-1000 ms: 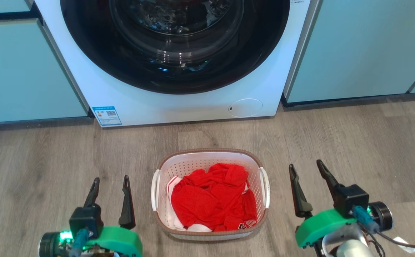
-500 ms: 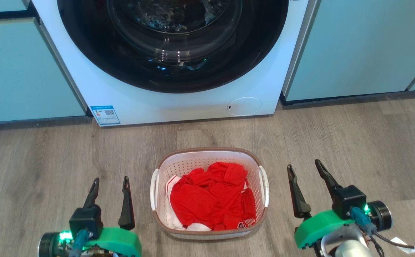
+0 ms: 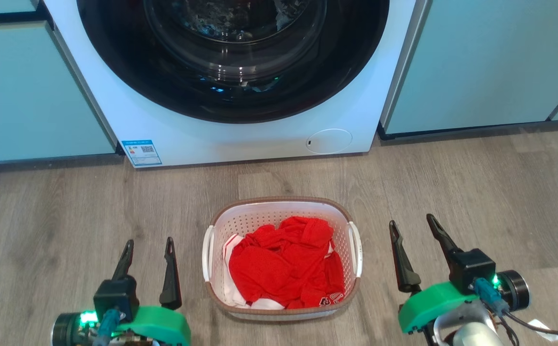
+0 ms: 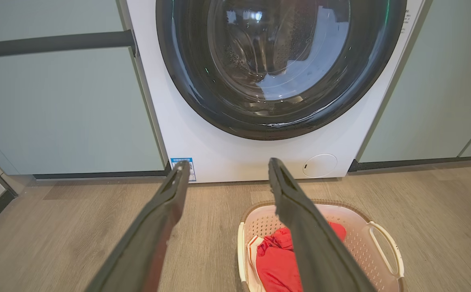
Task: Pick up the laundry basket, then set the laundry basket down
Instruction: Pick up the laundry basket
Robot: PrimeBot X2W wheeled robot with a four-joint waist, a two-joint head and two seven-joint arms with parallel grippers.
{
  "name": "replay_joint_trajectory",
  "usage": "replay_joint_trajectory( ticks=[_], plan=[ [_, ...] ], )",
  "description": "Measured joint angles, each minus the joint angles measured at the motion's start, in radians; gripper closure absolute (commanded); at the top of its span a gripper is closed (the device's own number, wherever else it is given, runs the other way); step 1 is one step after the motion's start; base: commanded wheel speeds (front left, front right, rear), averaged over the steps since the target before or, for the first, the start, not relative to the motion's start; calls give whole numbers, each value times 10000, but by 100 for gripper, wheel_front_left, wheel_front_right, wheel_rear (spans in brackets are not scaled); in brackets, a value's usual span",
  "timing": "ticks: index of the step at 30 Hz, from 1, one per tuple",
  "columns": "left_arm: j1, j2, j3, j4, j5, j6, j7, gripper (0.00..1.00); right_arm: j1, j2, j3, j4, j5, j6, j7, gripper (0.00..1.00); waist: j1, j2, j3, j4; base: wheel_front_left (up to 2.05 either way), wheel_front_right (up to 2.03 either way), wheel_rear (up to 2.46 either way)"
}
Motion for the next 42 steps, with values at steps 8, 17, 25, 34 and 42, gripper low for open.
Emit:
replay_joint_trajectory(
  ticks=[8, 17, 25, 34, 42],
  plan=[
    [-63, -2, -17, -81, 2, -2, 0, 0, -38, 0, -107, 29, -2, 0, 0, 0, 0, 0, 321, 54, 0, 0, 0],
    [-1515, -31, -171, 464, 2, -105, 0, 0, -1395, -10, -552, 652, -119, 0, 0, 0, 0, 0, 1572, 177, 0, 0, 0],
    [-3502, -123, -380, 1739, -470, -203, -4, 0, -3219, -29, -1009, 1693, -293, 0, 0, 0, 2, 0, 3389, 366, 0, 0, 0],
    [-5131, -190, -708, 3133, -966, -384, -13, 0, -4581, -88, -1335, 2987, -282, 0, 0, 0, 1, -1, 5290, 696, 0, 0, 0],
    [-6293, -224, -1306, 4194, -1325, -623, -13, 0, -5482, -128, -1417, 3994, -274, 0, -2, 0, 1, -1, 6651, 890, 0, 0, 0]
  ],
)
